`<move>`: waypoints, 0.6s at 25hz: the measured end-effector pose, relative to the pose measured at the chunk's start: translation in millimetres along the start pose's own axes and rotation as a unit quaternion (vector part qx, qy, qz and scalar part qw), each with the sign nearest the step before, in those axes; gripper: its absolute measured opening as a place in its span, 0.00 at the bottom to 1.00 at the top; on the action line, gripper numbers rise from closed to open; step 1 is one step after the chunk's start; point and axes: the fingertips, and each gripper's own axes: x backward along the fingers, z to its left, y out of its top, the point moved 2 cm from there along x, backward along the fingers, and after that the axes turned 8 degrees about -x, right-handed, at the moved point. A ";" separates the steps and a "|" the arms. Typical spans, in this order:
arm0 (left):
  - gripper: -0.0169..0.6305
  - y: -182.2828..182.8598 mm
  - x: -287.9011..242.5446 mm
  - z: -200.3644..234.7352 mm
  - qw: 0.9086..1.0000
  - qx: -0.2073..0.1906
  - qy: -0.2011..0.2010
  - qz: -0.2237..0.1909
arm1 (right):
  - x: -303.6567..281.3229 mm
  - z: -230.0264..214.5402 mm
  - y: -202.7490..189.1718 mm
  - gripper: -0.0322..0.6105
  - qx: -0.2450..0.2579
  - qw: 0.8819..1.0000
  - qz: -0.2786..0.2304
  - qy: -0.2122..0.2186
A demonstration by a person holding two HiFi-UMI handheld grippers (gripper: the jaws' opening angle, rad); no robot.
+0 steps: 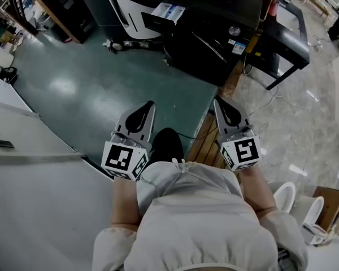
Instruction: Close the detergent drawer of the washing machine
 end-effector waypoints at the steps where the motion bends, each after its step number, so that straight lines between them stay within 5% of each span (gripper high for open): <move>1: 0.05 -1.5 -2.5 5.7 1.000 0.001 0.000 0.001 | -5.9 -0.4 -1.2 0.05 -0.002 1.000 0.002 -0.001; 7: 0.05 -22.9 -31.9 56.1 1.000 0.017 -0.008 0.009 | -57.0 -2.0 -15.0 0.06 -0.004 1.000 0.019 -0.010; 15: 0.05 -40.9 -107.2 176.7 0.998 0.031 -0.056 0.007 | -181.7 -9.1 -15.9 0.06 -0.028 0.996 0.033 -0.078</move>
